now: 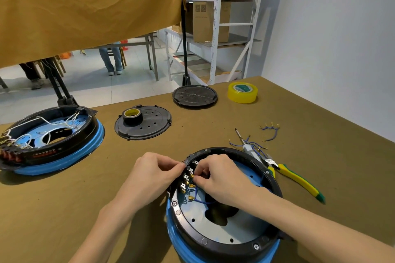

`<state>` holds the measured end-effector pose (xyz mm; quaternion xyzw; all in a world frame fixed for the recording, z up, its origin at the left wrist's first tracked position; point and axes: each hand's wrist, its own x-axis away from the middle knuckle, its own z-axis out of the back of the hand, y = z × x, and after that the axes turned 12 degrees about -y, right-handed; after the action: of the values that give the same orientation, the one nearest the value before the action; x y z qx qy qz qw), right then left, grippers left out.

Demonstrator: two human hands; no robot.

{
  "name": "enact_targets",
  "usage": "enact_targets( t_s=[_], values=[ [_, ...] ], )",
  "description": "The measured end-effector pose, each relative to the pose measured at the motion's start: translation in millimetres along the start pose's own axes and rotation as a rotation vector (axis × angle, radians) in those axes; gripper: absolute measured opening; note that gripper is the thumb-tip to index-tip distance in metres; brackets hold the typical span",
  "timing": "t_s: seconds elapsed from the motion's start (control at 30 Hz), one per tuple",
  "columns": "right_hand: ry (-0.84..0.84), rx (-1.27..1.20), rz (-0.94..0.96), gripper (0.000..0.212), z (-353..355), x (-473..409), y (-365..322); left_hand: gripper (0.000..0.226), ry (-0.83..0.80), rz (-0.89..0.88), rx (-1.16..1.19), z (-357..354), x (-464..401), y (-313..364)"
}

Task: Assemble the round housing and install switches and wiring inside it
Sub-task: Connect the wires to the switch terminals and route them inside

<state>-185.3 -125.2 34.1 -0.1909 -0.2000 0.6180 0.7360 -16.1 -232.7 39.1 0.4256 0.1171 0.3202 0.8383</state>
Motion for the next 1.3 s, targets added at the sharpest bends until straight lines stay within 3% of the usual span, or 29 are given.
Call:
enact_targets(
  t_s=[0.17,0.5,0.6,0.77,1.07,1.17,1.3],
  values=[
    [0.011,0.096,-0.028,0.016,-2,1,-5,0.010,-0.065,-0.039,0.006,4,1,-1],
    [0.081,0.260,-0.077,0.019,-15,0,-15,0.043,-0.184,-0.092,0.003,10,3,3],
    [0.089,0.252,-0.071,0.019,-17,-2,-16,0.032,-0.199,-0.073,0.002,14,1,2],
    [0.071,0.116,-0.095,0.017,-12,0,-10,0.007,-0.234,-0.037,0.070,19,-1,-3],
    [0.077,0.060,-0.092,0.013,-7,1,-11,0.009,-0.242,-0.030,0.064,17,-4,-5],
    [0.066,-0.122,-0.135,0.016,0,1,-4,0.005,-0.221,-0.008,0.070,16,-5,-5],
    [0.020,-0.350,-0.168,0.018,6,0,4,0.018,-0.188,0.039,0.048,17,-6,-7]
  ],
)
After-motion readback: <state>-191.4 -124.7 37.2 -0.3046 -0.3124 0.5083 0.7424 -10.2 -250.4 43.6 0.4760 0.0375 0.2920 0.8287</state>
